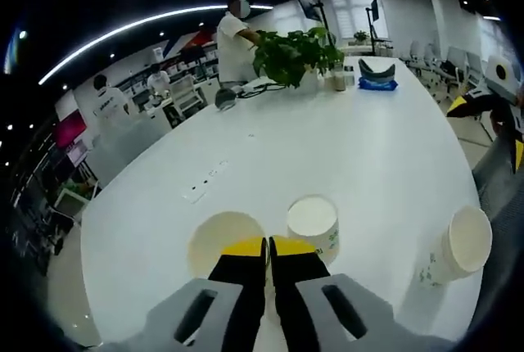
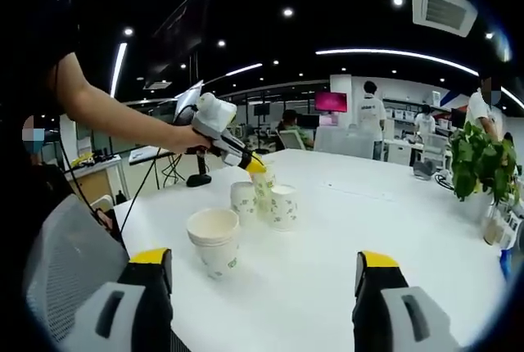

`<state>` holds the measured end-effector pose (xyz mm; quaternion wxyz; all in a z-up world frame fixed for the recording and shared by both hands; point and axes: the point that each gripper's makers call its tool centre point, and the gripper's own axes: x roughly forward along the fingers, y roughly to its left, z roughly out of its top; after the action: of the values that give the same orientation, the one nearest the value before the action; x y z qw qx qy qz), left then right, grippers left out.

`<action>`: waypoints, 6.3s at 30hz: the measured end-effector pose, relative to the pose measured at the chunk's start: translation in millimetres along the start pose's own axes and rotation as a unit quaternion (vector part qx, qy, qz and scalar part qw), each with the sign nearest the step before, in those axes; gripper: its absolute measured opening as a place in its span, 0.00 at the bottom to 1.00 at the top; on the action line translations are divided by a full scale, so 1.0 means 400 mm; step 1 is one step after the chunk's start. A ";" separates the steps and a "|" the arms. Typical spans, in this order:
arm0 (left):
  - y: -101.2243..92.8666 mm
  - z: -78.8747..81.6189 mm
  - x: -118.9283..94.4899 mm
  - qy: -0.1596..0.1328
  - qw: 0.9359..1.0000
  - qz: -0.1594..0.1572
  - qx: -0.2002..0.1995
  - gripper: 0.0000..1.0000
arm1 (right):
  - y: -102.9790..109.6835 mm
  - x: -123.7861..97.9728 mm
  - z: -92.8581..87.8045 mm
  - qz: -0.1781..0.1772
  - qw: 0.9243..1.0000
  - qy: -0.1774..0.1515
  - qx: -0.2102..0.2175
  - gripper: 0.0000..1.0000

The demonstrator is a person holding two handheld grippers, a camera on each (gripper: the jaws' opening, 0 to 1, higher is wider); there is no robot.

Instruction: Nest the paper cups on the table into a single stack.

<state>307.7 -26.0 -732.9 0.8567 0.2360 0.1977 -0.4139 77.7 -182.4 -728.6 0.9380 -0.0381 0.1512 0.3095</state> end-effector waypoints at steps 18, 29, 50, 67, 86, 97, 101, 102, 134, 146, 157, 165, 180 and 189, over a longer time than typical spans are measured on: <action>-0.030 0.092 -0.120 -0.028 1.000 0.007 0.007 0.00 | 0.011 0.002 0.006 0.007 1.000 -0.005 -0.003 0.99; -0.117 0.125 -0.179 -0.031 0.999 -0.030 0.026 0.00 | 0.017 0.004 0.000 0.012 1.000 0.001 -0.009 0.99; -0.218 0.157 -0.234 -0.043 0.995 -0.079 0.044 0.00 | 0.014 0.002 -0.006 0.009 1.000 0.005 -0.016 0.98; -0.351 0.163 -0.287 -0.032 0.989 -0.130 0.060 0.00 | 0.019 0.003 -0.009 0.010 1.000 0.011 -0.019 0.98; -0.448 0.143 -0.295 -0.014 0.979 -0.187 0.076 0.00 | 0.015 0.003 -0.017 0.009 1.000 0.018 -0.022 0.97; -0.475 0.135 -0.288 -0.005 0.975 -0.202 0.089 0.00 | 0.015 0.003 -0.019 0.008 1.000 0.019 -0.021 0.96; -0.481 0.143 -0.291 -0.009 0.975 -0.206 0.086 0.00 | 0.013 0.003 -0.021 0.009 1.000 0.020 -0.020 0.96; -0.482 0.143 -0.291 -0.008 0.975 -0.206 0.088 0.00 | 0.013 0.004 -0.022 0.009 1.000 0.020 -0.020 0.96; -0.512 0.021 -0.203 0.030 0.972 -0.231 -0.007 0.00 | 0.018 0.005 -0.025 0.009 0.999 0.027 -0.018 0.94; -0.533 -0.008 -0.190 0.040 0.966 -0.255 -0.030 0.01 | 0.020 0.005 -0.028 0.010 0.999 0.031 -0.018 0.94; -0.553 -0.021 -0.181 0.046 0.963 -0.264 -0.041 0.02 | 0.014 0.004 -0.029 0.006 0.999 0.031 -0.017 0.93; -0.559 -0.028 -0.174 0.049 0.963 -0.264 -0.038 0.02 | 0.013 0.004 -0.032 0.006 0.999 0.032 -0.018 0.93; -0.520 -0.004 -0.193 0.027 0.967 -0.249 -0.040 0.18 | 0.015 0.006 -0.036 0.008 0.999 0.036 -0.019 0.93; -0.421 0.018 -0.194 -0.002 0.978 -0.204 -0.051 0.27 | 0.016 0.007 -0.036 0.010 0.999 0.035 -0.017 0.93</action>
<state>128.6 -74.1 -726.1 0.7658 0.1455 0.2606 -0.5696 72.4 -178.3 -743.1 0.9281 -0.0638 0.1794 0.3200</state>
